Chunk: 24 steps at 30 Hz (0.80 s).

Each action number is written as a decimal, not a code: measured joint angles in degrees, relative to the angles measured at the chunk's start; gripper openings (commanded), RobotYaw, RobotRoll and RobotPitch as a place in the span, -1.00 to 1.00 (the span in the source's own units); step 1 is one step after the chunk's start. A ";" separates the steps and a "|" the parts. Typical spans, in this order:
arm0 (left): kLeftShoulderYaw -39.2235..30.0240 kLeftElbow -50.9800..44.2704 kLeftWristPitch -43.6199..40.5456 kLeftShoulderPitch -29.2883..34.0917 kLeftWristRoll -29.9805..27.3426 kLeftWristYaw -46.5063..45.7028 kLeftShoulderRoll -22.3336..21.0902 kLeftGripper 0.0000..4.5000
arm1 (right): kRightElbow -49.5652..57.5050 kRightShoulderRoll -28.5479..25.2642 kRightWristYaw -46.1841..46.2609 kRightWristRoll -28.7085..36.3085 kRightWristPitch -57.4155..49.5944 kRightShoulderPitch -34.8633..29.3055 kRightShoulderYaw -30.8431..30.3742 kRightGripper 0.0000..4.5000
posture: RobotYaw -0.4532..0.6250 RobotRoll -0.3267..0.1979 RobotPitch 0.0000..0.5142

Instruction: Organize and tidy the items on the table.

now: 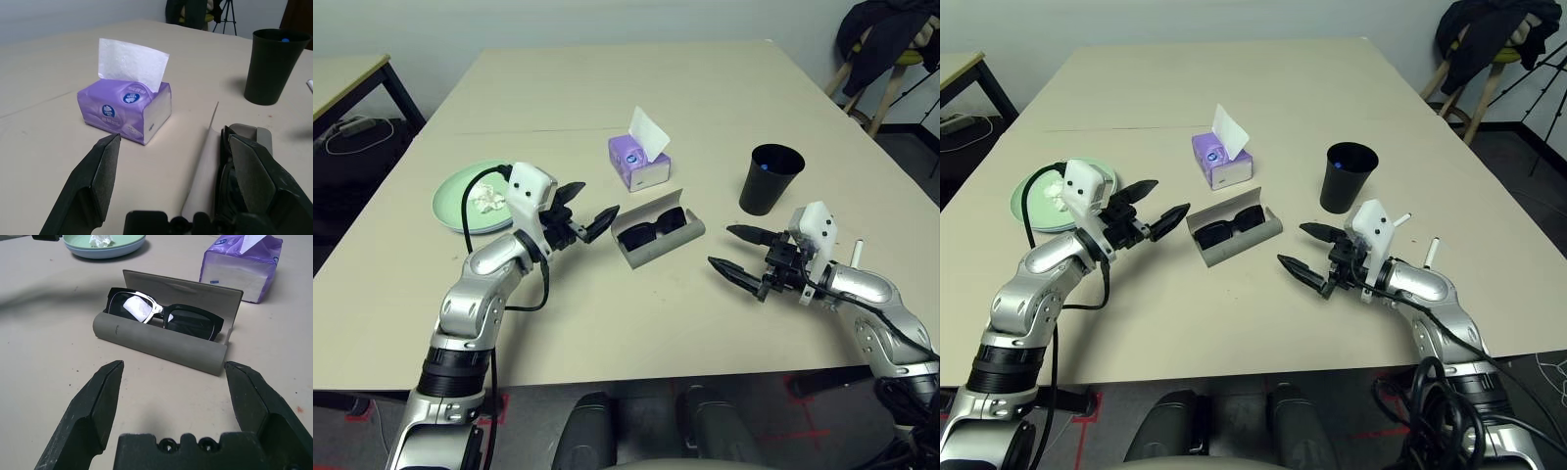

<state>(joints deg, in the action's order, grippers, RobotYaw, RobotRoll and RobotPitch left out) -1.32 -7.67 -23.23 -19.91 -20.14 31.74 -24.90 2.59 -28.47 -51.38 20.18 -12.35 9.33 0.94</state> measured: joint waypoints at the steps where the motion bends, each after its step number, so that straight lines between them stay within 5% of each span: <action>1: 0.02 0.04 -0.01 0.00 0.17 0.00 0.00 1.00 | -0.27 0.00 0.03 0.06 0.18 0.00 0.00 0.99 | -0.16 0.25 -0.78; 11: 0.90 0.34 0.07 -0.01 3.11 0.58 -0.75 0.92 | -0.93 0.00 0.18 0.37 1.11 -0.01 0.00 1.00 | -0.17 0.25 -0.79; 13: 1.37 0.69 0.56 -0.01 3.92 0.81 -0.79 0.72 | -0.94 0.00 0.18 0.48 1.11 -0.04 0.00 1.00 | -0.17 0.25 -0.79; 23: 1.73 1.17 2.29 0.00 5.76 1.39 -0.79 -0.99 | -0.96 0.14 0.11 1.41 3.96 -1.40 2.09 1.00 | -0.18 0.25 -0.81; 24: 1.73 1.35 2.31 -0.01 5.81 1.40 -0.79 -0.99 | -0.96 0.23 0.06 1.51 4.84 -1.50 2.16 1.00 | -0.18 0.25 -0.81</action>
<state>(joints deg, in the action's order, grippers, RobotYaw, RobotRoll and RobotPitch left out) 0.41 -6.32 -20.92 -19.91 -14.33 33.14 -25.69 1.63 -28.24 -51.31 21.68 -7.51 7.83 3.10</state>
